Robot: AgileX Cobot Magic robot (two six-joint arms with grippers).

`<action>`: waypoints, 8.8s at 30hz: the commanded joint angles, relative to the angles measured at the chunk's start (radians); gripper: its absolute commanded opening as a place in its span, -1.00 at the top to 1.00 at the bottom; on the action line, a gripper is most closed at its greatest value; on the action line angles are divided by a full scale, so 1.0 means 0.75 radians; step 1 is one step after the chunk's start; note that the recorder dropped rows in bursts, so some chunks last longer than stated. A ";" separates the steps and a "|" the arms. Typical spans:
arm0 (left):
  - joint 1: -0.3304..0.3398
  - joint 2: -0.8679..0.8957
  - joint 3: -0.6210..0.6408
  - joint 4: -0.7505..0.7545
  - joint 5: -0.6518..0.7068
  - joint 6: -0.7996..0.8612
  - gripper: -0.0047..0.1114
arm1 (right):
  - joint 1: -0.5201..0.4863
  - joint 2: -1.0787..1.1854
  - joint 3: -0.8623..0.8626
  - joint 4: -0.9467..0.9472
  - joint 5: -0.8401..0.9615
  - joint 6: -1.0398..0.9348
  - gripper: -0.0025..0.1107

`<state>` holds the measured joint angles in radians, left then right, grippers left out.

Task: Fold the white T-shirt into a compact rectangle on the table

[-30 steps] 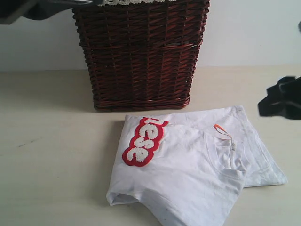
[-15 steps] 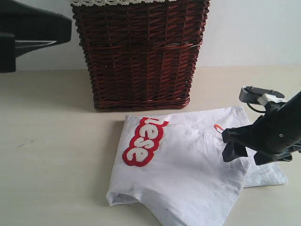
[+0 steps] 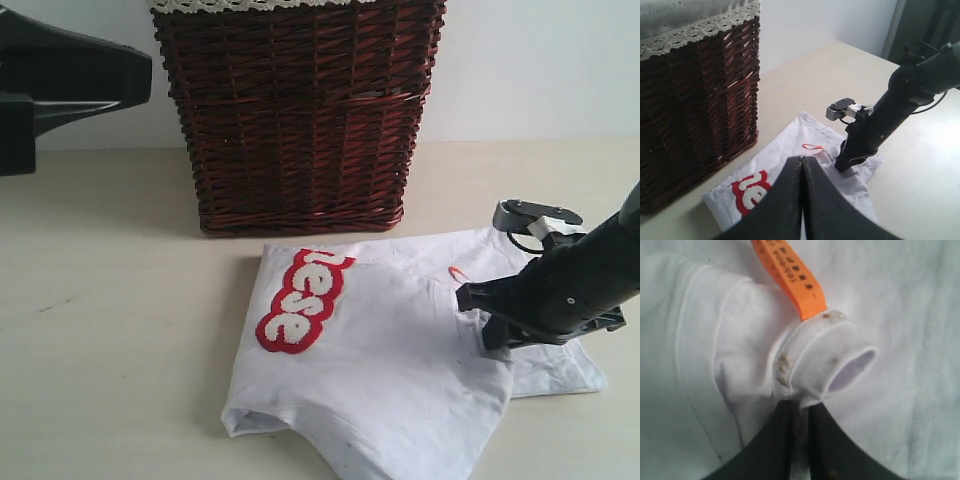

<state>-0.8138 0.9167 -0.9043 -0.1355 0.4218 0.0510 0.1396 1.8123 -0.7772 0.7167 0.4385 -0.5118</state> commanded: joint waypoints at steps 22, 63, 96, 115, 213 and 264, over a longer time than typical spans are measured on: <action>-0.003 -0.010 0.006 0.001 0.022 0.023 0.92 | -0.004 -0.184 -0.214 -0.121 -0.293 -0.084 0.95; -0.003 -0.375 0.271 -0.025 0.193 0.023 0.92 | -0.024 -0.050 -0.498 -0.897 0.190 0.631 0.96; -0.003 -0.693 0.407 0.007 0.220 -0.008 0.92 | 0.280 0.230 -0.369 -0.902 0.352 0.701 0.96; -0.003 -0.857 0.422 0.065 0.208 -0.008 0.92 | 0.062 0.035 -0.369 -0.848 0.289 0.682 0.96; 1.073 -1.222 1.206 0.116 -0.330 -0.144 0.92 | 0.062 -2.416 0.141 -0.195 0.259 0.224 0.96; 1.073 -1.222 1.206 0.160 -0.090 -0.177 0.92 | -0.182 -2.416 0.401 -1.019 -0.328 0.745 0.96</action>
<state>-0.0114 0.0042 0.0003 -0.0185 0.3588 -0.0781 0.0374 0.0029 -0.5285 0.1056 0.2219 -0.1492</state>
